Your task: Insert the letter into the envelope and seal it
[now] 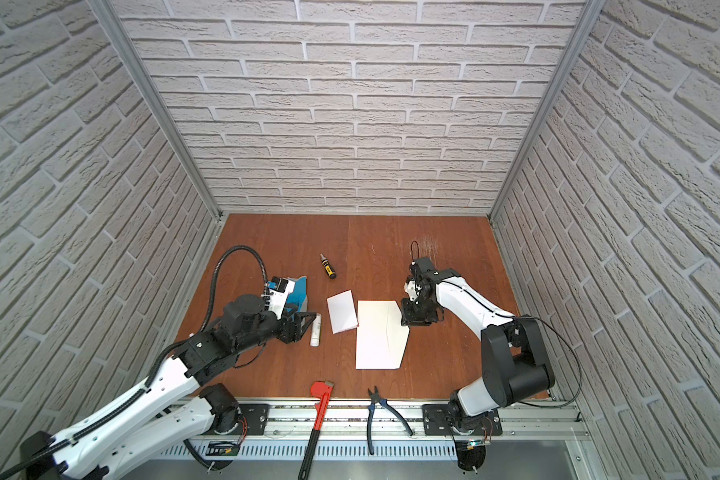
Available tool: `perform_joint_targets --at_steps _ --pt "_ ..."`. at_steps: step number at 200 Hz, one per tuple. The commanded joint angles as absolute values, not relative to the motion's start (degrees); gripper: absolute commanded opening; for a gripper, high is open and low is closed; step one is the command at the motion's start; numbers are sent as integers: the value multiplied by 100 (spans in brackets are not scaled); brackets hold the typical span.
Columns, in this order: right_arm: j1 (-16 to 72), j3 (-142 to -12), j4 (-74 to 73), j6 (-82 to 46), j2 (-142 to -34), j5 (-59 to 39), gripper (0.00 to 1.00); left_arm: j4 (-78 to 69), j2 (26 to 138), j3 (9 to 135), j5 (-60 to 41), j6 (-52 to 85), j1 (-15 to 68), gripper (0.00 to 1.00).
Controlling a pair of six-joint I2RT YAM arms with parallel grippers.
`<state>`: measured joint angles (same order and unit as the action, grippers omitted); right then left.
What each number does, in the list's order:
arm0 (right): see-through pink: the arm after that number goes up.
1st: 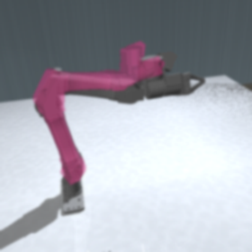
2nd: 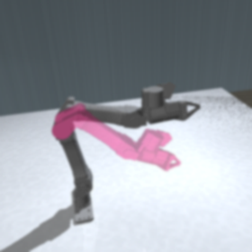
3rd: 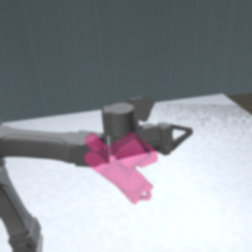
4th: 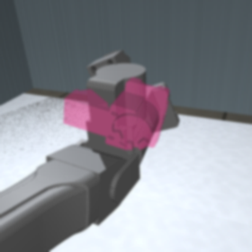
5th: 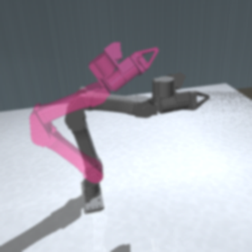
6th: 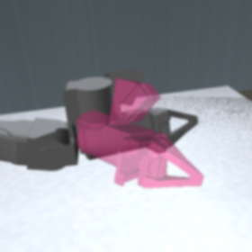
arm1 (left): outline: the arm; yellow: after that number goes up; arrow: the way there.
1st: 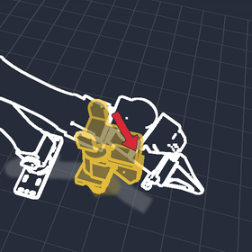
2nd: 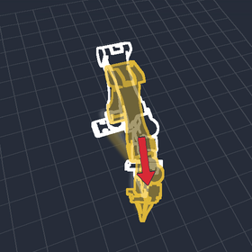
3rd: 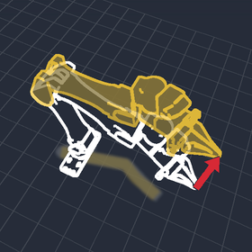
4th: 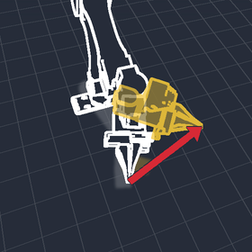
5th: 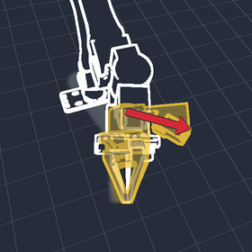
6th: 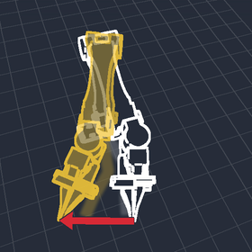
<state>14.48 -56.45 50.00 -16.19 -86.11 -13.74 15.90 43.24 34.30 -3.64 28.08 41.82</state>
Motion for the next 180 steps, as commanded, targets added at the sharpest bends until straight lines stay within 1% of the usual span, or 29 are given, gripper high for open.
perform_joint_targets --at_steps 1,35,73,112,125,156,180 --pt "1526 -5875 5186 -1686 -8260 -1106 40 1463 4316 3577 -283 2707 4214 71" --pt "1731 -6135 5263 -1780 -7865 -1052 48 1418 4312 3568 -267 2722 4217 71" --pt "2162 -6210 4538 -2020 -7842 -1388 49 1209 4231 3491 -268 2791 4210 71" --pt "2772 -6144 3361 -2318 -8376 -1611 51 1134 4175 3412 -282 2878 4210 71" --pt "2889 -6165 3029 -2417 -8643 -1630 52 1164 3975 3401 -282 2900 4212 71" --pt "3089 -6377 2671 -2501 -9288 -1656 58 1250 3834 3366 -253 2953 4212 71" --pt "3142 -6397 2339 -2616 -9603 -1803 59 1342 3724 3349 -221 2953 4210 72"
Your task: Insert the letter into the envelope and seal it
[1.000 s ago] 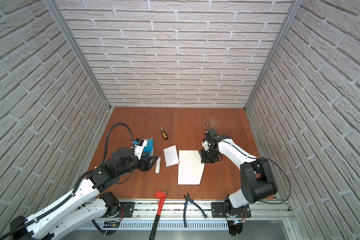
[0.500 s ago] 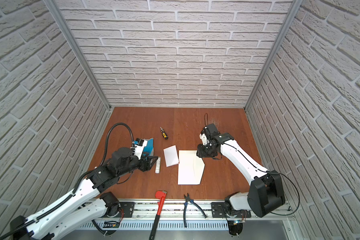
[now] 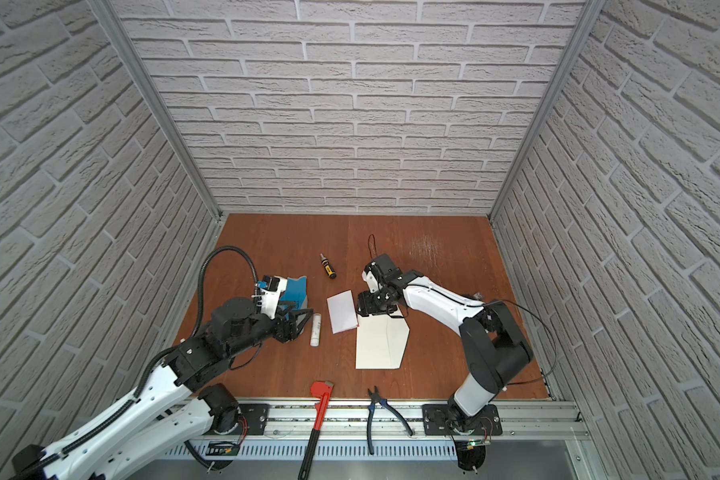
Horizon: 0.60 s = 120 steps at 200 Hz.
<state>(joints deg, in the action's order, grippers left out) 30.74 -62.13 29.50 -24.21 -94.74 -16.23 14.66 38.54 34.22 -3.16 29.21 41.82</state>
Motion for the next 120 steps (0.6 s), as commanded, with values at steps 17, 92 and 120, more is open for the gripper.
perform_joint_targets --at_steps 17,92,120 --pt "3175 -6390 2133 -2700 -9778 -1904 60 1361 3676 3315 -204 2963 4210 72" --pt "3270 -6476 1613 -2970 -10385 -2197 53 1329 3687 3287 -220 2962 4210 72" --pt "3291 -6500 1556 -3048 -10476 -2276 44 1379 3654 3296 -220 2962 4210 72"
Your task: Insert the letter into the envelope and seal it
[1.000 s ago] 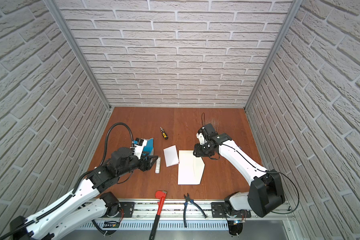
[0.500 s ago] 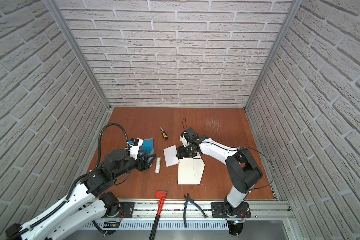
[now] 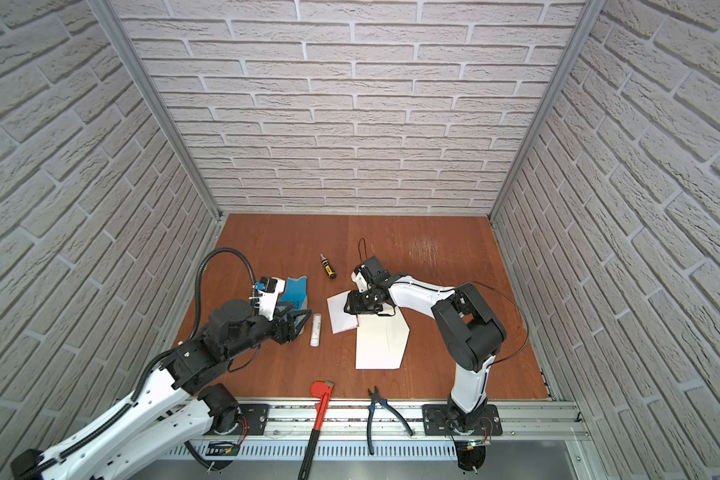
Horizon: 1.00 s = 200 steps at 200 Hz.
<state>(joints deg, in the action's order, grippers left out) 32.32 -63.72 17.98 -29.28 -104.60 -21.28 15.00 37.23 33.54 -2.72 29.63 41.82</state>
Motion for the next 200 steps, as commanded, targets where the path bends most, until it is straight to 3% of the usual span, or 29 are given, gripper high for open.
perform_joint_targets --at_steps 1,84,200 --pt "3294 -6498 1556 -3049 -10477 -2276 43 1379 3655 3300 -224 2962 4210 71" --pt "3382 -6565 1608 -3224 -10403 -2355 6 1577 3487 3348 -221 3032 4214 72" --pt "3687 -6833 2102 -3731 -8346 -1996 6 1636 2940 3590 -228 3375 4199 74"
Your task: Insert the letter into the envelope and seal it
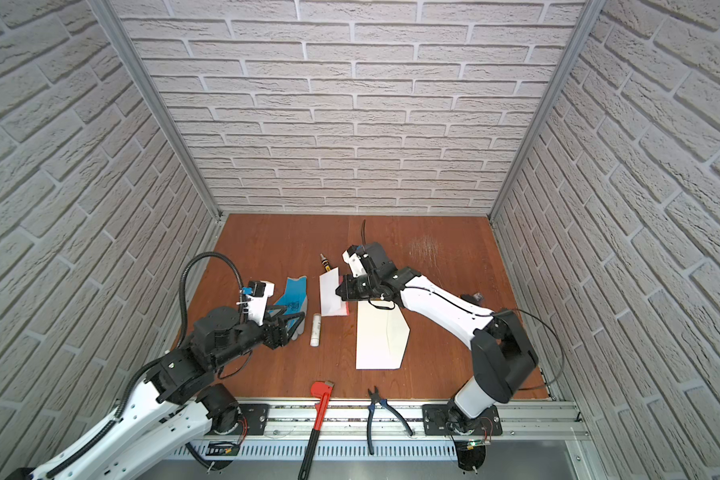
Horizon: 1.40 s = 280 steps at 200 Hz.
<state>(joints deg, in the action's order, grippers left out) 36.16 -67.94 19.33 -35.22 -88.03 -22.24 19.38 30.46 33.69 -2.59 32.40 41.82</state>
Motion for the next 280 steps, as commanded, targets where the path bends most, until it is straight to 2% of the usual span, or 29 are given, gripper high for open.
perform_joint_targets --at_steps 1,56,125,173,194,250,280 --pt "3685 -6826 2106 -3738 -8335 -1991 5 1635 2942 3601 -233 3375 4191 74" --pt "3842 -6390 2186 -3972 -7391 -1782 6 1822 3032 4228 -504 3452 4061 79" --pt "3937 -5757 2429 -4111 -6299 -1494 6 340 3135 3292 -835 4149 4005 82" --pt "3937 -5261 2127 -4377 -5766 -1527 6 -1236 4112 3107 -1806 4750 3742 83" --pt "3937 -5255 2114 -4352 -5706 -1547 6 -2117 4653 2937 -2061 5094 3738 81" --pt "3929 -5517 2251 -4157 -5780 -1441 6 -2737 5785 3234 -2467 5084 3721 80" --pt "3930 -5476 1953 -4166 -5861 -1708 6 -3336 6241 3243 -2636 5306 3718 80"
